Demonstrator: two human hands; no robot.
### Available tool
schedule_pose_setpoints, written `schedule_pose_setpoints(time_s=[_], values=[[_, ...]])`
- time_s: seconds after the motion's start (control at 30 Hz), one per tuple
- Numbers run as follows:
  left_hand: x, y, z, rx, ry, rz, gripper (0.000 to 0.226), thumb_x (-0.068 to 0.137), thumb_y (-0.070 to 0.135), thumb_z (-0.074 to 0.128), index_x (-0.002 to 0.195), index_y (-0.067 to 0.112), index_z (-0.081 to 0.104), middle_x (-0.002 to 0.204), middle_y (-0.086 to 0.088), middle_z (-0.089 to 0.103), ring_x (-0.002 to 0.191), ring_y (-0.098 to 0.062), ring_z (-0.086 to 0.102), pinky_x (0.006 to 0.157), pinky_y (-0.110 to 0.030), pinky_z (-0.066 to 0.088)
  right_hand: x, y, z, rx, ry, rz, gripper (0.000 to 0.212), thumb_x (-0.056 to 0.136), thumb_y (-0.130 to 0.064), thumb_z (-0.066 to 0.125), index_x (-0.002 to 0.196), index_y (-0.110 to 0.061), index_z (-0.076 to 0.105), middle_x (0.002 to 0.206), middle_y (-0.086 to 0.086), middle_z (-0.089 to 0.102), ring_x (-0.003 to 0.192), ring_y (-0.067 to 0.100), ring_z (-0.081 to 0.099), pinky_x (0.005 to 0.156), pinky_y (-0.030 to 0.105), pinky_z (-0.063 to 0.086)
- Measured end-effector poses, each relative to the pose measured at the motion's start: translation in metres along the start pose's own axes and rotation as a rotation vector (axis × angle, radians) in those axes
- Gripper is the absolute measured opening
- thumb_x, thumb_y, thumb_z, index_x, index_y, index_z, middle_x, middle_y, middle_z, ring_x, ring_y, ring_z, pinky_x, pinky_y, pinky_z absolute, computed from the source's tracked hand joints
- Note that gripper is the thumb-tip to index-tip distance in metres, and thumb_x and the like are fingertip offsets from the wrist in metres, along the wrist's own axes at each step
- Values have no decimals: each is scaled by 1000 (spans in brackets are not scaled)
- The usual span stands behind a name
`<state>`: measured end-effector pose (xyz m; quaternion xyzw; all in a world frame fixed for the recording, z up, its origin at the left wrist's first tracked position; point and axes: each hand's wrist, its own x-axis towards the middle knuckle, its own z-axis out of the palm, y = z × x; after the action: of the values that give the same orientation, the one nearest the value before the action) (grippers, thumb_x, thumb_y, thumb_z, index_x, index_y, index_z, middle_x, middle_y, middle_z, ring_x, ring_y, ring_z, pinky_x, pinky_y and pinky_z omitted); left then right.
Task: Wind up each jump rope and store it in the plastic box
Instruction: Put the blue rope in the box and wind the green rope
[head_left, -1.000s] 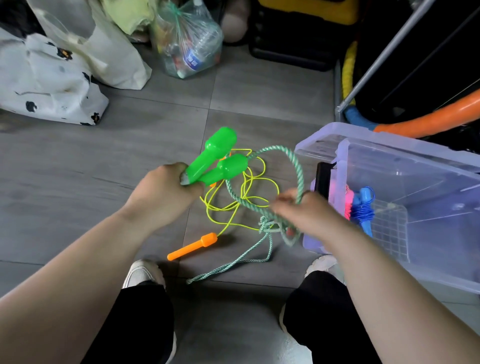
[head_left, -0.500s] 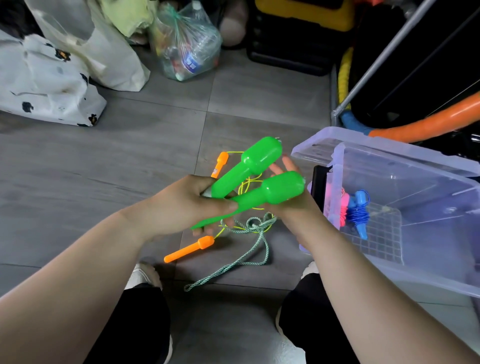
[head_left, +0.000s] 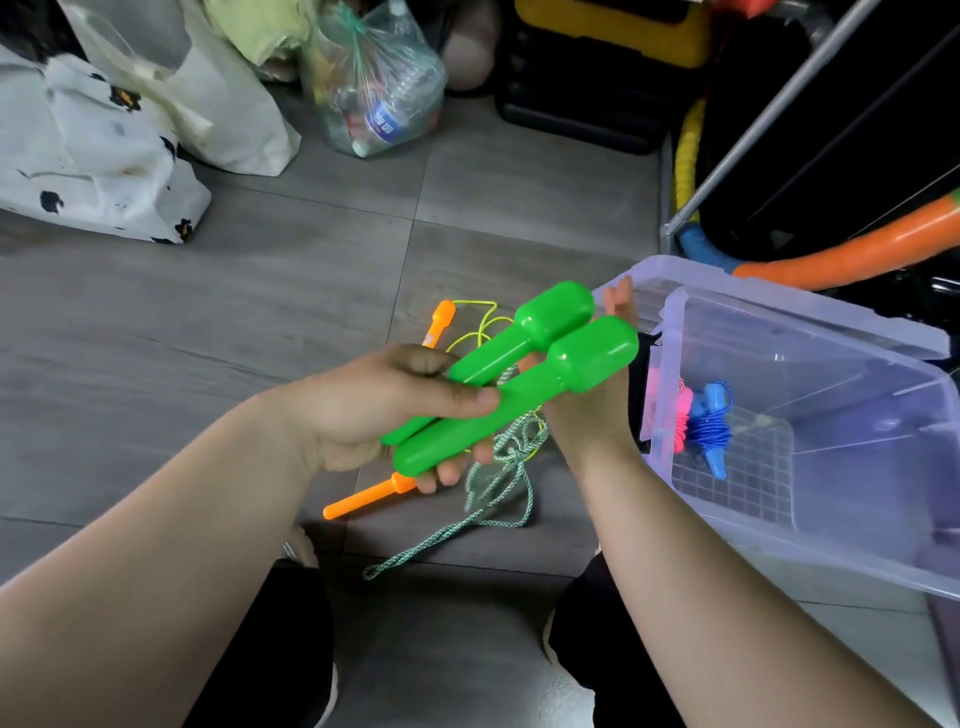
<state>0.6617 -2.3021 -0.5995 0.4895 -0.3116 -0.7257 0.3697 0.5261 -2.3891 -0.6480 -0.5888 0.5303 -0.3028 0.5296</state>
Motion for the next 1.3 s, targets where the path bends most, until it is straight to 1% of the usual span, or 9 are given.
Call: schedule_pose_setpoints(time_s=[0.1, 0.2, 0.3, 0.4, 0.5, 0.7, 0.8, 0.93, 1.3], values=[[-2, -2, -3, -54, -155, -27, 40, 44, 38, 85, 71, 13, 68, 57, -6, 64, 37, -14, 54, 36, -18, 43, -2, -3, 1, 461, -196, -16, 78, 75, -5, 64, 140, -9, 21, 131, 11, 40, 84, 0, 59, 73, 17, 53], [-3, -1, -8, -183, -178, -8, 43, 38, 42, 87, 69, 17, 71, 55, -4, 62, 35, -12, 52, 34, -15, 42, -4, -14, 10, 290, -294, 41, 67, 47, -42, 82, 103, -15, 57, 103, 16, 64, 77, 15, 60, 71, 29, 48], [-4, 1, -14, -282, -101, 46, 34, 41, 40, 82, 68, 21, 73, 53, 2, 59, 34, -6, 47, 33, -11, 39, -3, -15, 17, 112, -361, 57, 14, 70, -11, 67, 83, -13, 61, 66, -5, 63, 74, 12, 57, 75, 28, 44], [-5, 1, -19, -338, -10, 84, 25, 46, 37, 71, 65, 21, 73, 51, 5, 58, 34, -3, 45, 32, -10, 37, -7, -10, 22, 122, -453, 71, 19, 75, -5, 61, 92, -13, 56, 67, -1, 62, 84, 17, 61, 88, 29, 45], [-2, 4, -18, -398, 157, 112, 20, 47, 29, 70, 62, 16, 70, 52, 1, 59, 35, -6, 46, 33, -11, 37, -14, -6, 24, 11, -496, 79, 24, 86, 4, 46, 102, -14, 47, 65, 1, 56, 50, -2, 58, 60, 11, 48], [11, -7, -25, 341, 678, 55, 11, 89, 15, 53, 79, 17, 52, 62, 3, 65, 38, -3, 51, 40, -15, 41, -30, -12, 16, -790, -577, -140, 31, 94, -17, 38, 124, -11, 40, 97, 10, 63, 92, 28, 61, 68, 30, 41], [14, -16, -24, 861, 755, -17, 19, 88, 23, 55, 102, 10, 52, 88, -13, 62, 75, -26, 61, 62, -28, 42, -39, -20, 11, -1065, -551, -380, 23, 96, -21, 35, 113, -9, 43, 107, 13, 61, 100, 34, 57, 65, 31, 30], [13, -22, -18, 1189, 650, -132, 28, 86, 32, 55, 110, 18, 52, 106, -9, 62, 103, -31, 56, 72, -28, 37, -40, -24, 7, -1137, -564, -467, 22, 95, -25, 37, 107, -9, 48, 107, 13, 62, 100, 34, 57, 65, 31, 29], [5, -22, -6, 1031, -69, -154, 12, 66, 26, 76, 71, 22, 66, 66, -3, 62, 60, -8, 51, 61, -23, 39, -32, -38, -29, -597, -824, -144, 24, 72, -20, 72, 59, -32, 57, 59, -9, 53, 61, 2, 46, 62, 23, 37]])
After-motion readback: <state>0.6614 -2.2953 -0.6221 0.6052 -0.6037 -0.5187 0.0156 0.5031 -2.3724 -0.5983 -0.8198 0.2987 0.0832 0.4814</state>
